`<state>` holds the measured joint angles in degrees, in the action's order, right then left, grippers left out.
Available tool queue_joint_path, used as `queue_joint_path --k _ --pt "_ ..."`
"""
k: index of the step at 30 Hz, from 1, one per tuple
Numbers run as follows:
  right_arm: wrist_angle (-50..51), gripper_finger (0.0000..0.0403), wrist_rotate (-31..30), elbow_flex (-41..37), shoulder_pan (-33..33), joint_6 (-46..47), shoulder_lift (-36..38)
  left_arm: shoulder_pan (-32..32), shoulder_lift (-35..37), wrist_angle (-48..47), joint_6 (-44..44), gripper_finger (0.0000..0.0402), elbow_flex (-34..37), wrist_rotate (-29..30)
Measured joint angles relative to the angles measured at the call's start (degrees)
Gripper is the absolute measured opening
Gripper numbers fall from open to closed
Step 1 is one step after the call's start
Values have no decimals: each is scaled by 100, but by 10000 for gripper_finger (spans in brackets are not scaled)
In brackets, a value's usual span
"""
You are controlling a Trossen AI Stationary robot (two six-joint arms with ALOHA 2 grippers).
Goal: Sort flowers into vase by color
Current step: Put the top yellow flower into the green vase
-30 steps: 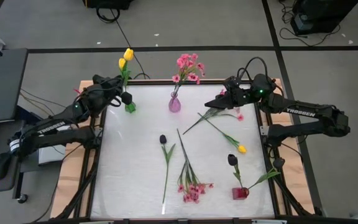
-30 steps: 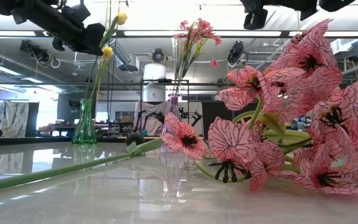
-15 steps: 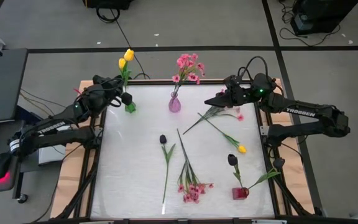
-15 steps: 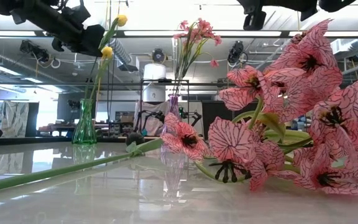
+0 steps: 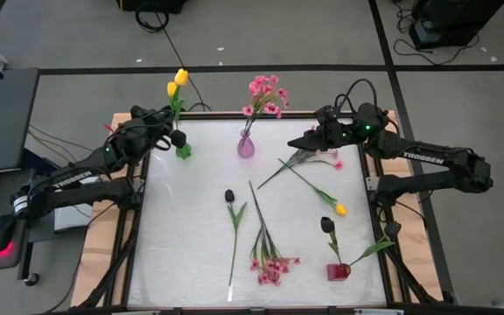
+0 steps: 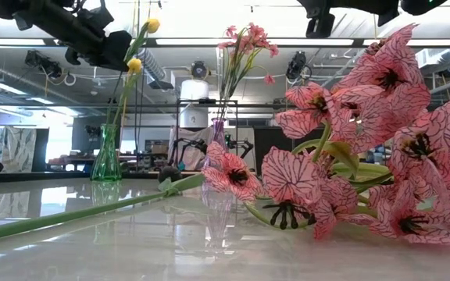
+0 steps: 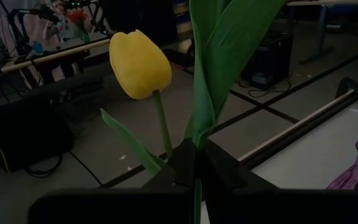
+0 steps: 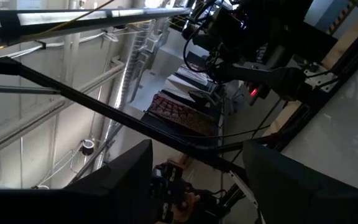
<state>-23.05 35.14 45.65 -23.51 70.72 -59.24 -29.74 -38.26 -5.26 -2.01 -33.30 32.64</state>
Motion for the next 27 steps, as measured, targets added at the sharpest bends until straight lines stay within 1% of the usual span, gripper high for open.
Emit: queue_joint_path --k 17,27 --pt "0 258 0 0 0 7 0 2 2 4 -2 18 0 -5" --pt "2 258 1 0 0 7 0 2 130 -42 -35 18 -7 -63"
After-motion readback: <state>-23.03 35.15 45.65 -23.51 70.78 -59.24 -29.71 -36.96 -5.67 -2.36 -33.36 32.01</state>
